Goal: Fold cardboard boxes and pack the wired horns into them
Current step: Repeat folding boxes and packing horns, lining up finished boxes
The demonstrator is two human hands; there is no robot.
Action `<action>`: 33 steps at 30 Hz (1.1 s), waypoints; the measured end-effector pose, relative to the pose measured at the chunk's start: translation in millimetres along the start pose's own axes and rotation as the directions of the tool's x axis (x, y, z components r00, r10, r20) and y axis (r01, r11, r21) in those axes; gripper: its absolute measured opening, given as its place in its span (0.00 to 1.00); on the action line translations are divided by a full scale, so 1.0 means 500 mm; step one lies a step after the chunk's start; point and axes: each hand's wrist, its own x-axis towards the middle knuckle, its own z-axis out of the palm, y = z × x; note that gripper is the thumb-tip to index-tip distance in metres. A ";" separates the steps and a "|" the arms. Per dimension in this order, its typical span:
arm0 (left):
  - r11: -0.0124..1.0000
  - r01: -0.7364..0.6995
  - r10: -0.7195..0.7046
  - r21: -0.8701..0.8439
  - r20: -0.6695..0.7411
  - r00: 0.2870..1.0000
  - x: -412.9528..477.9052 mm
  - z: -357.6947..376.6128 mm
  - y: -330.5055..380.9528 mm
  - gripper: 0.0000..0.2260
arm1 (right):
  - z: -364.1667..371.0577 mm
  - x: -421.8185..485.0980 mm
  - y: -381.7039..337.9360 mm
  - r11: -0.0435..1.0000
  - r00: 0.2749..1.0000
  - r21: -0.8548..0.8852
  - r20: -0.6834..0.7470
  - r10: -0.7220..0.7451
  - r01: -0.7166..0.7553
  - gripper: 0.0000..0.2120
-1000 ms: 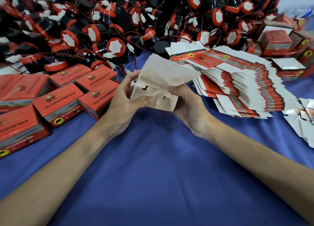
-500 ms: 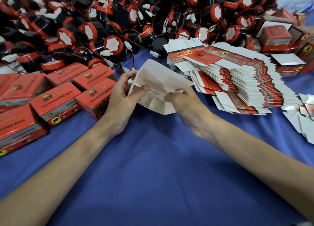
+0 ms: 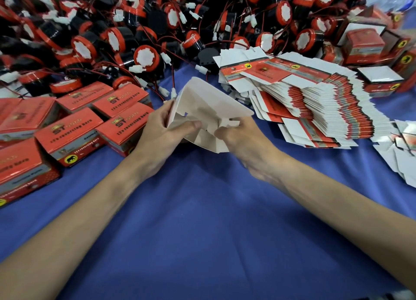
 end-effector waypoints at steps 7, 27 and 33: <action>0.999 -0.006 0.005 -0.034 -0.020 1.000 -0.002 0.003 0.009 0.16 | 0.016 -0.001 0.003 0.999 0.996 -0.045 -0.087 0.009 -0.013 0.16; 0.997 0.062 -0.074 -0.044 -0.377 0.923 -0.003 0.024 0.014 0.12 | 0.032 -0.012 0.010 0.902 0.835 -0.270 -0.357 -0.419 0.337 0.20; 0.982 0.104 -0.166 -0.160 -0.450 0.877 -0.001 0.027 0.015 0.14 | -0.003 -0.004 0.003 0.120 0.457 -0.889 0.107 -0.883 0.441 0.15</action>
